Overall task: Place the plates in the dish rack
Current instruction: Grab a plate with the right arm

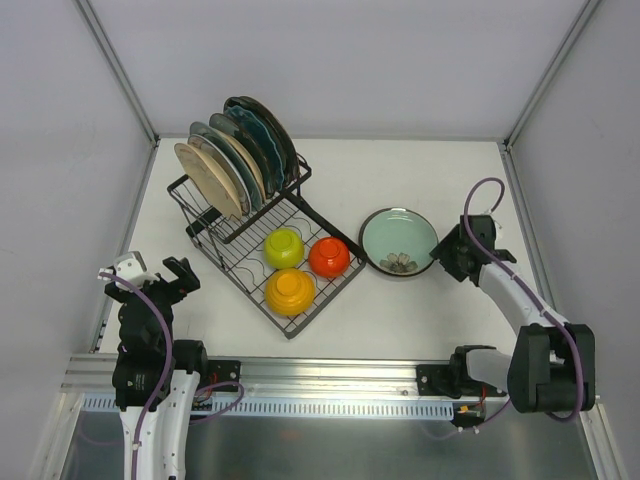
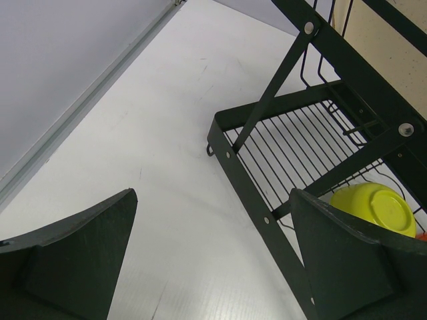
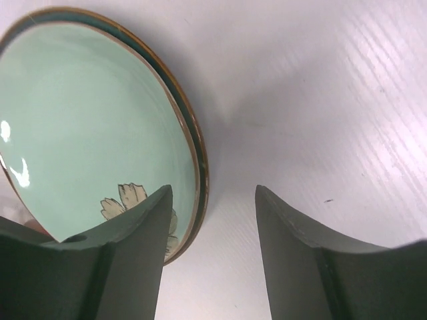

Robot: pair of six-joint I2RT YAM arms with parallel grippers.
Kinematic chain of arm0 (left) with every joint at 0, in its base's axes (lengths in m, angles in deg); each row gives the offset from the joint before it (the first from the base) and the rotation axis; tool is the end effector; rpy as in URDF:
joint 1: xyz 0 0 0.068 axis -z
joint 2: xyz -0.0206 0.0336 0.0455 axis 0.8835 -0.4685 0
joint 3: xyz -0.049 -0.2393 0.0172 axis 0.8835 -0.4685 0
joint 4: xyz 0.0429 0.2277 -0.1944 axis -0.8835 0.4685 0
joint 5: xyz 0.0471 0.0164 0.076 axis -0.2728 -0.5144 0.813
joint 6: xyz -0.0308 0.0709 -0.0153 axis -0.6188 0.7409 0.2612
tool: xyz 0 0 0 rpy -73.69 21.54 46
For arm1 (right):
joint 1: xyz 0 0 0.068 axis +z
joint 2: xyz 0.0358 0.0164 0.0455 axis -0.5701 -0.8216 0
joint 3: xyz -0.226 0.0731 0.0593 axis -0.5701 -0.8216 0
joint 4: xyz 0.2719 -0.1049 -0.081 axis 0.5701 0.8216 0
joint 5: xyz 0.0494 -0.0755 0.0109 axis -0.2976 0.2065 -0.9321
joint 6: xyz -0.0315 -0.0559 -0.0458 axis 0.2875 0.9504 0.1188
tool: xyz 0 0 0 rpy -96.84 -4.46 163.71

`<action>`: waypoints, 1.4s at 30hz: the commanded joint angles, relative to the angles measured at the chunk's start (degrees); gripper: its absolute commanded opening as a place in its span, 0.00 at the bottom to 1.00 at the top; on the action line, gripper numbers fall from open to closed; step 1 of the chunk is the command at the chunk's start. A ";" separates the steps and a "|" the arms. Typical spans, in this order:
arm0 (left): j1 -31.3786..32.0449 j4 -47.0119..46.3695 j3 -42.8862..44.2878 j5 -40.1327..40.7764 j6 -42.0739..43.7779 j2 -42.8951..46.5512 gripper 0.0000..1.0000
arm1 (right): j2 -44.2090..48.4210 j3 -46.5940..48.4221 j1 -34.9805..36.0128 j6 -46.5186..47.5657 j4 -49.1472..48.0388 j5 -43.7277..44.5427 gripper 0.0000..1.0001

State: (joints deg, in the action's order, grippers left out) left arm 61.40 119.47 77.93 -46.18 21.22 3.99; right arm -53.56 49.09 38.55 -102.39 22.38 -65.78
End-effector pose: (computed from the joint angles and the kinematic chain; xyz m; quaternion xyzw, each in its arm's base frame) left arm 0.1468 0.0217 0.3014 -0.1924 0.6922 0.0280 0.6950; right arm 0.3028 0.0141 0.1236 0.2116 0.9088 0.0582 0.3550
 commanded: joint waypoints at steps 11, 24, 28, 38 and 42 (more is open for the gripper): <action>0.49 -0.57 0.45 0.59 0.71 9.61 0.99 | -9.07 9.54 1.13 4.41 2.38 2.74 0.54; 0.49 -0.66 0.45 0.50 0.62 9.70 0.99 | -14.79 11.56 2.54 8.10 4.39 6.69 0.26; 0.49 -0.57 0.45 0.50 0.71 9.70 0.99 | -13.38 12.26 2.54 9.33 6.24 9.50 0.19; 0.49 -0.57 0.45 0.50 0.71 9.70 0.99 | -7.06 14.90 2.19 10.83 10.46 11.09 0.08; 0.49 -0.57 0.45 0.50 0.71 9.70 0.99 | -4.33 15.60 1.66 10.30 11.95 10.56 0.02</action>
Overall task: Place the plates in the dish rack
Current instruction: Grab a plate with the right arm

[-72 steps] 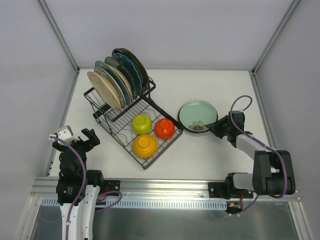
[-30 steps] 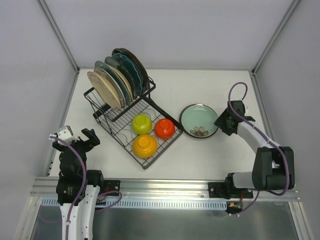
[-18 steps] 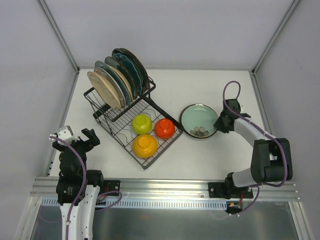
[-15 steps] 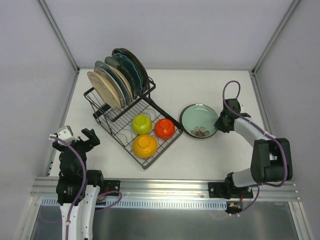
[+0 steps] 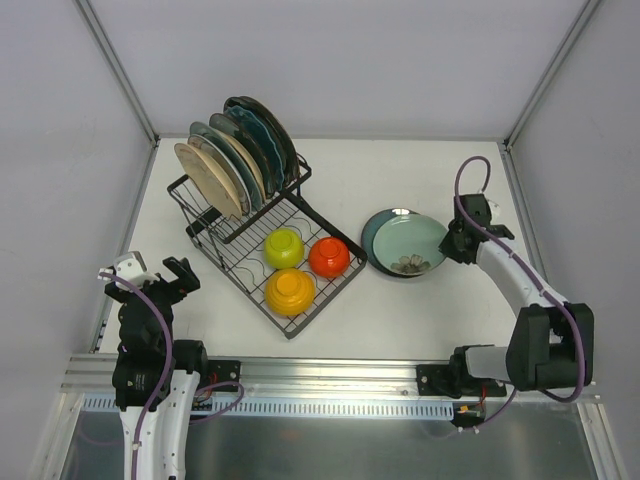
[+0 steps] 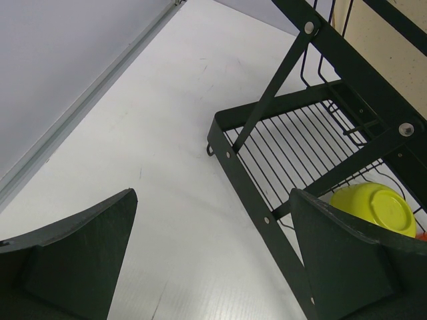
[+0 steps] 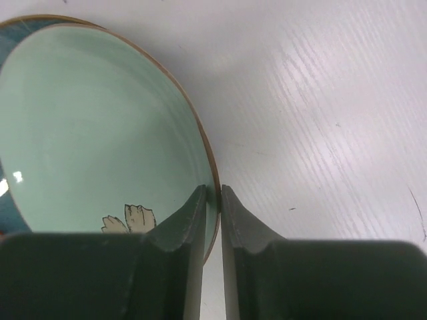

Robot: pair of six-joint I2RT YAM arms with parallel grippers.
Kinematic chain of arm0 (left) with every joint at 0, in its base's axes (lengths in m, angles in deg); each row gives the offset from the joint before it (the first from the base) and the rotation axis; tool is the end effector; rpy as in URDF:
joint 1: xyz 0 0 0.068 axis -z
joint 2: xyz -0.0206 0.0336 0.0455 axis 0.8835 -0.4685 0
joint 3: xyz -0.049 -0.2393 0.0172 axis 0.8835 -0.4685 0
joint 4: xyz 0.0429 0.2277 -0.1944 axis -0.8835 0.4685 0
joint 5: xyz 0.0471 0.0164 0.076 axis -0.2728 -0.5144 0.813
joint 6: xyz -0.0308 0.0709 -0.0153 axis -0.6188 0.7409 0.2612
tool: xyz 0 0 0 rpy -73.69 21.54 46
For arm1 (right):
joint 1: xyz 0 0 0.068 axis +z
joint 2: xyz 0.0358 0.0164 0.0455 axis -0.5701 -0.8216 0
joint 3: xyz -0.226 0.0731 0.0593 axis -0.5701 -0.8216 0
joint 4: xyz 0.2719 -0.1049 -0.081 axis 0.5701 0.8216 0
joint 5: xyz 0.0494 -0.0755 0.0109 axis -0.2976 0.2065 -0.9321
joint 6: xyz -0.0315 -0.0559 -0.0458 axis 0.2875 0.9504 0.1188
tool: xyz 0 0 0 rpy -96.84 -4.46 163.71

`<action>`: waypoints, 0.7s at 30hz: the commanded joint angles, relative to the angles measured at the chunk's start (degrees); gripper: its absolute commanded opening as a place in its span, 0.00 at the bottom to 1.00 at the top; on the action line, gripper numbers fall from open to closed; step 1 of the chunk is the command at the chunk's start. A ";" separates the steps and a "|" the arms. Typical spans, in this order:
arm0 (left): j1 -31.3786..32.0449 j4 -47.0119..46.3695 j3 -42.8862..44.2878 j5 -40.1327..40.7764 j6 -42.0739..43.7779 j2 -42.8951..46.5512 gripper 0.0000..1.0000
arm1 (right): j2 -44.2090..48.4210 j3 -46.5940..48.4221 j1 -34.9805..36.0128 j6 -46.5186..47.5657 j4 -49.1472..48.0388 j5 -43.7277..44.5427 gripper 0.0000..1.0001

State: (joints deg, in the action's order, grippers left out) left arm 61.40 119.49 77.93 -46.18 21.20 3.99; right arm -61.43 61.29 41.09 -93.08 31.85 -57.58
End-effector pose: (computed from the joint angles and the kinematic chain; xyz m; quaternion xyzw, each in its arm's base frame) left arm 0.1468 0.0217 0.3014 -0.1925 0.6923 0.0279 0.6949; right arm 0.3297 0.0210 0.1478 0.1382 0.9331 -0.0391 0.3297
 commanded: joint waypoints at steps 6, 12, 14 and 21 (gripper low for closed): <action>0.49 -0.59 0.45 0.59 0.73 9.70 0.99 | 8.11 0.60 -3.25 -0.24 3.02 1.05 0.01; 0.49 -0.59 0.45 0.50 0.73 9.70 0.99 | 13.11 -2.48 -5.71 -1.38 3.64 -1.15 0.01; 0.49 -0.59 0.45 0.50 0.73 9.70 0.99 | 14.69 -3.88 -6.15 -1.82 3.38 -1.94 0.00; 0.49 -0.59 0.45 0.41 0.73 9.70 0.99 | 16.99 -8.28 -7.82 -3.23 1.62 -4.14 0.01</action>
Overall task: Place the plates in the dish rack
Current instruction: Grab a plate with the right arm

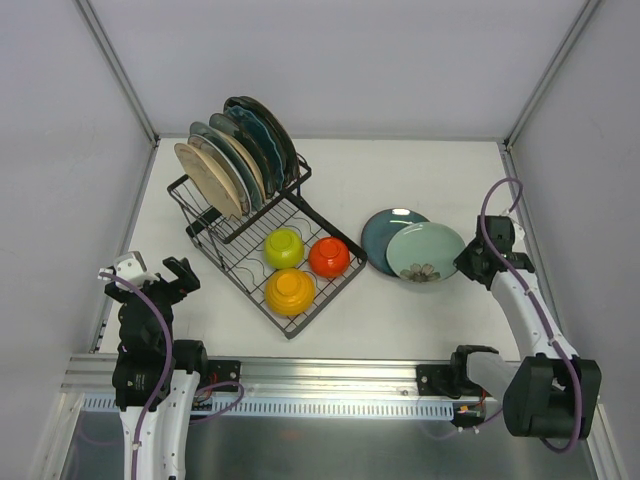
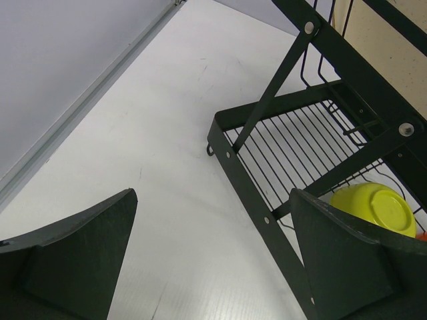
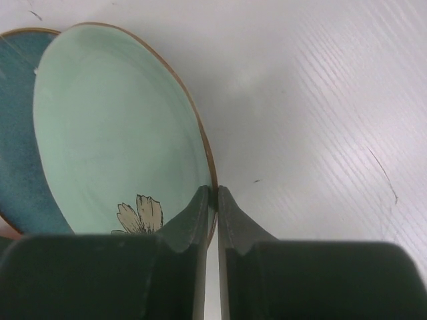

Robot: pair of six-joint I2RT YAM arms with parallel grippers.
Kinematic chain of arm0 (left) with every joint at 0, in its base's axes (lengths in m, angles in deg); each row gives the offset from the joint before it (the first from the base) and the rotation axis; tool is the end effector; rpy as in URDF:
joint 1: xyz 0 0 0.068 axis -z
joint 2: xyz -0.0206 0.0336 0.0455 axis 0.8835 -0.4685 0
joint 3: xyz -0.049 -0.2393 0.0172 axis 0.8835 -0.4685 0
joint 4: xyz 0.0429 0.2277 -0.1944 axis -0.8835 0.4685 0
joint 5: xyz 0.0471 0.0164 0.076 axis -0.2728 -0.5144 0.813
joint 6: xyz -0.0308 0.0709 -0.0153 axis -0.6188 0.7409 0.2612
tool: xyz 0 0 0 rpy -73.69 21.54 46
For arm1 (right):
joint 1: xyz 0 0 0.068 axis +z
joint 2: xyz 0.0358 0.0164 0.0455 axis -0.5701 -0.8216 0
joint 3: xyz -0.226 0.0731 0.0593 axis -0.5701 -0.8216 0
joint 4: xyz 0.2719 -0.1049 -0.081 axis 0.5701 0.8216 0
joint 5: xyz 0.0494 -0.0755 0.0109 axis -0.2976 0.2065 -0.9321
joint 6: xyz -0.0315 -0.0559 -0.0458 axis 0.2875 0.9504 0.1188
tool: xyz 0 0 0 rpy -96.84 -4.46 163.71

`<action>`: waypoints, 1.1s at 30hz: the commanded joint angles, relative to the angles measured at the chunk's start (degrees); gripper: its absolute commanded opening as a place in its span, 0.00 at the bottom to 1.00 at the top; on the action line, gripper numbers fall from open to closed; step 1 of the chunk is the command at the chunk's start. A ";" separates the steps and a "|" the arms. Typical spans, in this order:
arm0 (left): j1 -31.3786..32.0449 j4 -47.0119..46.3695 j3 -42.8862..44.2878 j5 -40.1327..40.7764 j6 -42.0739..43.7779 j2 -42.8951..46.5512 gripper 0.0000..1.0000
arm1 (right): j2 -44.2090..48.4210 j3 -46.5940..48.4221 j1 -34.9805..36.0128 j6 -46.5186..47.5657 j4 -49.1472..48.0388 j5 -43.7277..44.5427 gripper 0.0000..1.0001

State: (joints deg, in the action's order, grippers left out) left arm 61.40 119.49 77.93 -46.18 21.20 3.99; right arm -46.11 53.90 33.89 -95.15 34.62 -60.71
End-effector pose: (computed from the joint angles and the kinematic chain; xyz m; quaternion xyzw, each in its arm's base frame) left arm 0.1468 0.0217 0.3014 -0.1925 0.6923 0.0279 0.6949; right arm 0.2904 -0.0163 0.1720 0.2061 0.9076 -0.0197 0.3654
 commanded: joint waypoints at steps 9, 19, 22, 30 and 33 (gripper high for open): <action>0.49 -0.59 0.45 0.41 0.73 9.70 0.99 | 2.81 -2.83 -0.98 -1.15 -1.77 -1.28 0.02; 0.49 -0.59 0.45 0.50 0.64 9.70 0.99 | 2.90 -3.79 -1.07 -1.33 -2.39 -1.19 0.20; 0.49 -0.51 0.45 0.50 0.73 9.70 0.99 | 2.72 -3.27 -1.16 -1.24 -2.30 -2.06 0.26; 0.49 -0.59 0.36 0.41 0.73 9.70 0.99 | 2.02 -2.56 -1.51 -1.86 -4.05 -6.28 0.49; 0.49 -0.59 0.45 0.41 0.73 9.61 0.99 | 1.14 -2.74 -1.60 -2.56 -6.16 -8.13 0.52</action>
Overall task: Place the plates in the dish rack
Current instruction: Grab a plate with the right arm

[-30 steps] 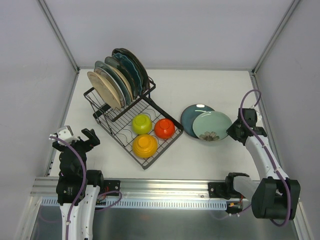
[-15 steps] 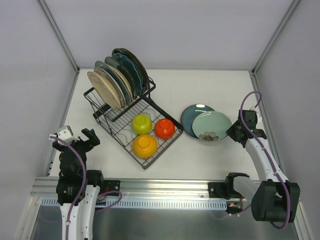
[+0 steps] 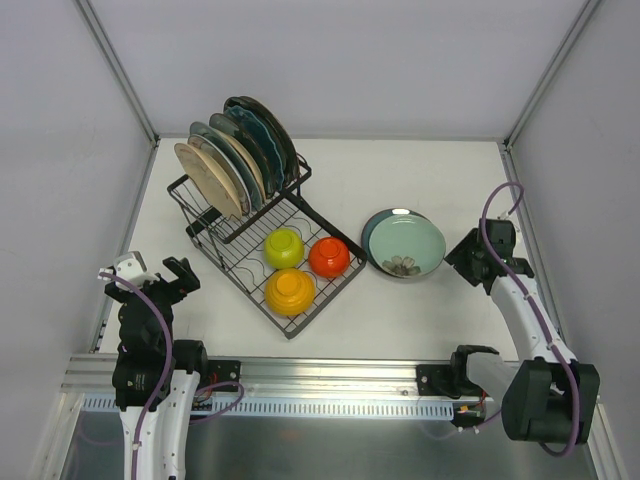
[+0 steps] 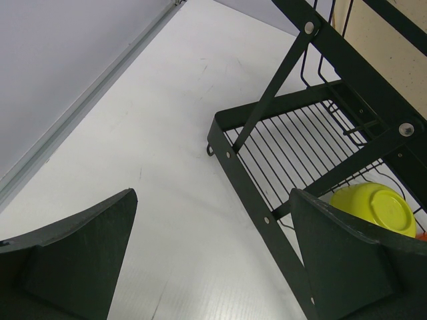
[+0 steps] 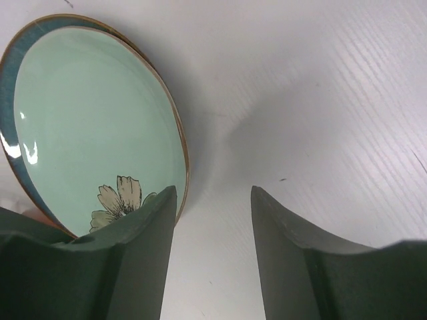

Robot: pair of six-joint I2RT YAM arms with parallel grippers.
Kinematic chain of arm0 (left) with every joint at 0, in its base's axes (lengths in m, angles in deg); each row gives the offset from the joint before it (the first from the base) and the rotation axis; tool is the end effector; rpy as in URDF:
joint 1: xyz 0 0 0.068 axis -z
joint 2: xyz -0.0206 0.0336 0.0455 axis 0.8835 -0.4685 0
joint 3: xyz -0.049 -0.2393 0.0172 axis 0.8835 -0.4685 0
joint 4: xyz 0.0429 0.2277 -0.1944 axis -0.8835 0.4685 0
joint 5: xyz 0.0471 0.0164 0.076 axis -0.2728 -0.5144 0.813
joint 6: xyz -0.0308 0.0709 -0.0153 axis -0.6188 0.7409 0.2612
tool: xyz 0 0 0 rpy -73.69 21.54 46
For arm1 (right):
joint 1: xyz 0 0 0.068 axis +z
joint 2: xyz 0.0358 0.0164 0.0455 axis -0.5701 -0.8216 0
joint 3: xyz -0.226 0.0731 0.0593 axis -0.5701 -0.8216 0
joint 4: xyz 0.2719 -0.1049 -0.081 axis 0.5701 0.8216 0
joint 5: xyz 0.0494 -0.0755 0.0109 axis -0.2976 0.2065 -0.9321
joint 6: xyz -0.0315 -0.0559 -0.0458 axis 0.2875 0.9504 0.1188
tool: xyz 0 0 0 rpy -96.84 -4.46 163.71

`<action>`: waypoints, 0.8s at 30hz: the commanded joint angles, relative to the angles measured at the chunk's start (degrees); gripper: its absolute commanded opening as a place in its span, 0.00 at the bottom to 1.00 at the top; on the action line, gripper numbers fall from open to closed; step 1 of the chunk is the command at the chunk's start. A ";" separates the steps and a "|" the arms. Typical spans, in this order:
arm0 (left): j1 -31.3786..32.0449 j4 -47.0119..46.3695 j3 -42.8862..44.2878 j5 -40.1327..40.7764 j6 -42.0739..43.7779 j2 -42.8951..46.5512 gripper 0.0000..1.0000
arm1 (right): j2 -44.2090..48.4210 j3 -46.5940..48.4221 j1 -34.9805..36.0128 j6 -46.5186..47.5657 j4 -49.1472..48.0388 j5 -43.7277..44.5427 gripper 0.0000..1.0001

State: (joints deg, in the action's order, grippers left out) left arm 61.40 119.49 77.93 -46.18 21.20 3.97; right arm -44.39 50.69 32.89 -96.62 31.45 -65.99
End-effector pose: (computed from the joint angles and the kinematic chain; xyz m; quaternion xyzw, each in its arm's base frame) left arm 0.1469 0.0217 0.3013 -0.1925 0.6924 0.0279 0.6948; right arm 0.2866 -0.0150 0.1631 0.2095 0.9038 0.0269 0.3723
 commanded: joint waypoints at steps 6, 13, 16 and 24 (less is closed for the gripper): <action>0.49 -0.51 0.45 0.41 0.73 9.72 0.99 | -3.40 0.91 -0.68 -1.18 -8.52 -7.23 0.54; 0.49 -0.68 1.06 -1.78 1.61 9.63 0.99 | -8.05 2.49 -0.68 -0.83 -10.56 -8.20 0.57; 0.49 -0.59 1.77 -4.68 2.22 9.63 0.99 | -10.51 3.81 -0.51 -0.39 -10.03 -7.85 0.59; 0.40 1.51 13.43 -17.25 11.62 5.87 0.99 | -13.33 4.87 -0.51 0.13 -9.77 -6.71 0.60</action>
State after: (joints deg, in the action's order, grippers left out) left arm 61.40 121.92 84.44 -56.58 27.12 3.95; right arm -57.30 53.29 32.69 -96.75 22.73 -73.10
